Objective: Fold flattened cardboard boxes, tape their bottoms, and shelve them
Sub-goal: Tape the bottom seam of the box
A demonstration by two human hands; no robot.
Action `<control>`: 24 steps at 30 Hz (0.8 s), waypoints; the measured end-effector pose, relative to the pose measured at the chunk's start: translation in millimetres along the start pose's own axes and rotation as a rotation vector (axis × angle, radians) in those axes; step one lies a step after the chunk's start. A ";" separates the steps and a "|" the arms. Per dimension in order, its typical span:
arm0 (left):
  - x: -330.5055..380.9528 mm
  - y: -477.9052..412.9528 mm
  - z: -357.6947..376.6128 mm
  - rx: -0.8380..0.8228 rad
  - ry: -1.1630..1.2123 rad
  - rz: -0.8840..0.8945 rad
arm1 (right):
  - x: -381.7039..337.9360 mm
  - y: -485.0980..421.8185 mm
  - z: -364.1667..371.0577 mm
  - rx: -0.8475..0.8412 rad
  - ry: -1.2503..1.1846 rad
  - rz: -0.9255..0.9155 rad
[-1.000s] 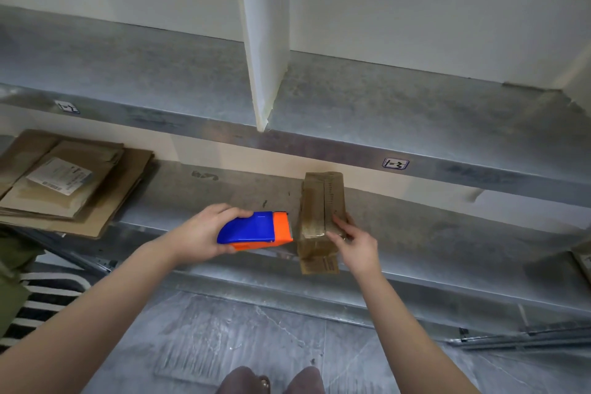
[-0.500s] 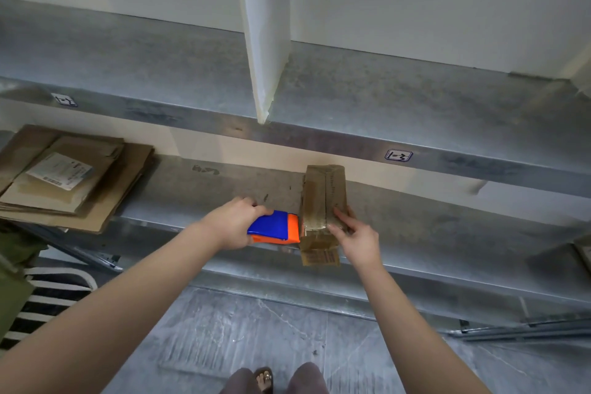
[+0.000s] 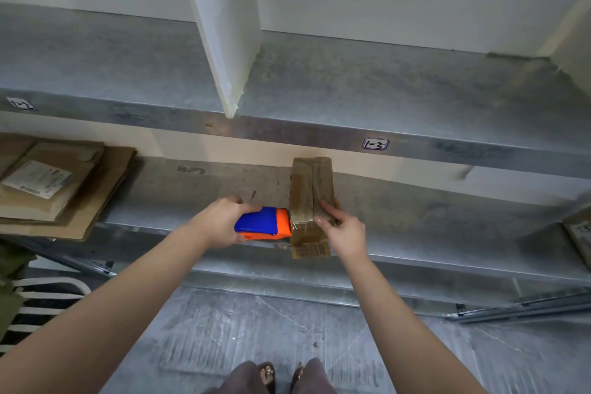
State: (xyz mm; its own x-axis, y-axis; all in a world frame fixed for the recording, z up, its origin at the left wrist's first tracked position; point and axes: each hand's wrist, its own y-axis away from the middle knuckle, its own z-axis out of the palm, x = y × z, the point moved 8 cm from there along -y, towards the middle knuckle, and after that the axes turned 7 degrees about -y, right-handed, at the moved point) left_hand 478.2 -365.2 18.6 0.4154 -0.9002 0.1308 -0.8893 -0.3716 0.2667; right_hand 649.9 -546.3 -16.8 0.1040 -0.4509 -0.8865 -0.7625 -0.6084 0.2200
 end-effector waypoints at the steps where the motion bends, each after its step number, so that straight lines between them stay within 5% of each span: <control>1: 0.7 -0.2 -0.9 0.015 -0.017 0.006 | 0.5 -0.2 0.0 0.004 -0.007 0.003; 17: -30.1 -1.4 23.1 0.035 -0.026 -0.097 | 1.8 0.4 -0.4 0.009 -0.012 0.026; 24: -45.3 -10.0 28.9 0.089 0.216 -0.058 | 2.0 -0.3 0.4 0.008 -0.009 0.020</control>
State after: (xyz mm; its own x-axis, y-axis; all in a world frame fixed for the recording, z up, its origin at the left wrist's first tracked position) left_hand 462.7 -327.3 -17.6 0.4889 -0.8109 0.3215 -0.8722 -0.4484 0.1955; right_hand 650.0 -546.7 -18.8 0.0828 -0.4571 -0.8855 -0.7696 -0.5939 0.2346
